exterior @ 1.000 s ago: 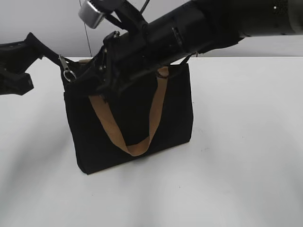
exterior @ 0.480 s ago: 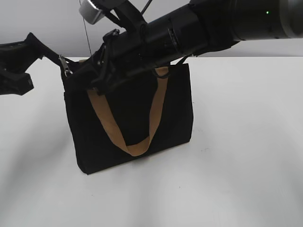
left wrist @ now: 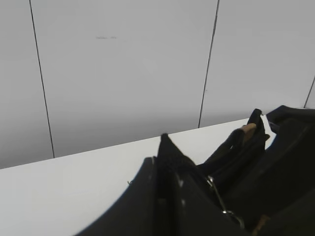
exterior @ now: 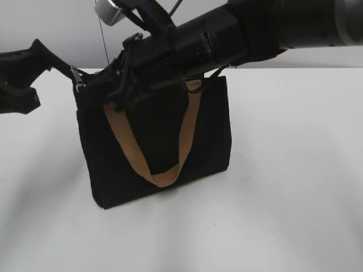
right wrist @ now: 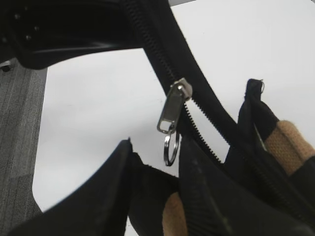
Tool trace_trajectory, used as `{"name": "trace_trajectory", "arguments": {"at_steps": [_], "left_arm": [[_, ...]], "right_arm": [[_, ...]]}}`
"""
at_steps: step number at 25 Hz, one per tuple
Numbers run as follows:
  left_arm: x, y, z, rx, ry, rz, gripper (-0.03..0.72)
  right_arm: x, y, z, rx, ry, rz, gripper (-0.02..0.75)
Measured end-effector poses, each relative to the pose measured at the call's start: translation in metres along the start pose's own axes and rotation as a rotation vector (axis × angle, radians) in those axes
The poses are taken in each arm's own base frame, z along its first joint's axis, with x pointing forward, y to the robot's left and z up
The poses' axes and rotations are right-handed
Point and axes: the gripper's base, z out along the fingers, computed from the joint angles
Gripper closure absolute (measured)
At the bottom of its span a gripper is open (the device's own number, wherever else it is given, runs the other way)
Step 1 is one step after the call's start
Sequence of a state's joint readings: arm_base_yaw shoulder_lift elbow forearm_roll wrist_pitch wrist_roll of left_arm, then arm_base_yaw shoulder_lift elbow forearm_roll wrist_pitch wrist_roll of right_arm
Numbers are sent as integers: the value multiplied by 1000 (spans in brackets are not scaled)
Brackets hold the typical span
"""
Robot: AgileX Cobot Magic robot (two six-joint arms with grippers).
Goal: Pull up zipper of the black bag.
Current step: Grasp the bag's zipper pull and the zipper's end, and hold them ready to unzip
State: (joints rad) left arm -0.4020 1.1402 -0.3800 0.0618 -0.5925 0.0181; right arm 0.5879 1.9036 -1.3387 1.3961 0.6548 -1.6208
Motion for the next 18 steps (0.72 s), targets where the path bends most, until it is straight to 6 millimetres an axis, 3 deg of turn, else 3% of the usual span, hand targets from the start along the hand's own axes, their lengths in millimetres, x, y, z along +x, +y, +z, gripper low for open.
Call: {"name": "trace_trajectory", "arguments": {"at_steps": [18], "left_arm": [[0,0,0,0,0,-1,667]], "right_arm": [[1,-1,1,5,3,3,484]]}}
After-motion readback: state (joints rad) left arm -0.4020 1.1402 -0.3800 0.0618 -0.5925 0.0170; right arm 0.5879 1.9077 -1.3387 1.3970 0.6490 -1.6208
